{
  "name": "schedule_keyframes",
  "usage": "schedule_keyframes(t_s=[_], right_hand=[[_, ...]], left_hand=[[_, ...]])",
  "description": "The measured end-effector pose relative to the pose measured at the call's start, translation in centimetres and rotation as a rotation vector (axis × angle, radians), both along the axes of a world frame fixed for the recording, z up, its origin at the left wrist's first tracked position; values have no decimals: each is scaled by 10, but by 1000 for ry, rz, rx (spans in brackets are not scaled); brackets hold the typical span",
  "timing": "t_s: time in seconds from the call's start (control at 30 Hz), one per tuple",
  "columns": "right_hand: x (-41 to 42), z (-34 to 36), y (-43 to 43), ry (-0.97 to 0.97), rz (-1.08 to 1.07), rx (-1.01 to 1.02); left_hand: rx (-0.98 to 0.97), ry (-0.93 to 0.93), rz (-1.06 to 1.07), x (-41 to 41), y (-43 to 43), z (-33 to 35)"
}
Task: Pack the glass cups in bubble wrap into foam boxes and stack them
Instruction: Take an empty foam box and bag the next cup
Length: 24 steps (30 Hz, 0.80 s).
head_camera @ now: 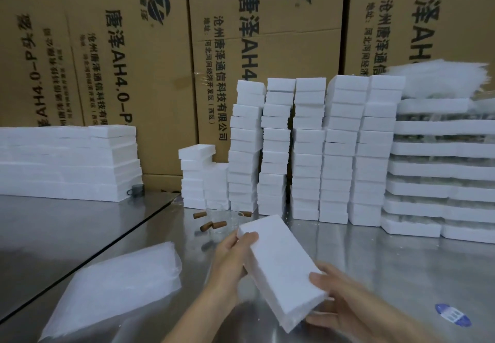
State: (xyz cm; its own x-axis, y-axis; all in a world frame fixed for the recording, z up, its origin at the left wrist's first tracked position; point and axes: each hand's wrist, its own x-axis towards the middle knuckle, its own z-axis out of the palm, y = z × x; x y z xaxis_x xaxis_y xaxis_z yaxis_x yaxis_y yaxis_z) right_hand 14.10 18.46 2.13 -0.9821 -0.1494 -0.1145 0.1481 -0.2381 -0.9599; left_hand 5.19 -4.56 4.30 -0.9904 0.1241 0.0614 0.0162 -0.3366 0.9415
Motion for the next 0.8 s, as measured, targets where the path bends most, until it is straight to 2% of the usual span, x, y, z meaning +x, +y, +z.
schedule_keyframes(t_s=[0.1,0.23,0.3,0.4,0.5,0.67,0.8], right_hand=[[-16,10,-22,53,-189,1],[-43,23,-45,105,-324,-48],[-54,26,-50,116,-372,-80],[-68,21,-52,118,-467,-64],[-71,13,-46,104,-445,82],[-72,0,-23,177,-486,556],[-76,-9,-19,289,-532,621]], left_hand=[[83,13,5,-4,17,14],[2,59,-9,-10,39,25],[-79,-1,-5,-20,42,29],[-164,-89,-133,-30,40,23],[-175,-139,-184,-45,37,11],[-288,-191,-244,-69,39,-1],[-414,-69,-204,-89,52,-12]])
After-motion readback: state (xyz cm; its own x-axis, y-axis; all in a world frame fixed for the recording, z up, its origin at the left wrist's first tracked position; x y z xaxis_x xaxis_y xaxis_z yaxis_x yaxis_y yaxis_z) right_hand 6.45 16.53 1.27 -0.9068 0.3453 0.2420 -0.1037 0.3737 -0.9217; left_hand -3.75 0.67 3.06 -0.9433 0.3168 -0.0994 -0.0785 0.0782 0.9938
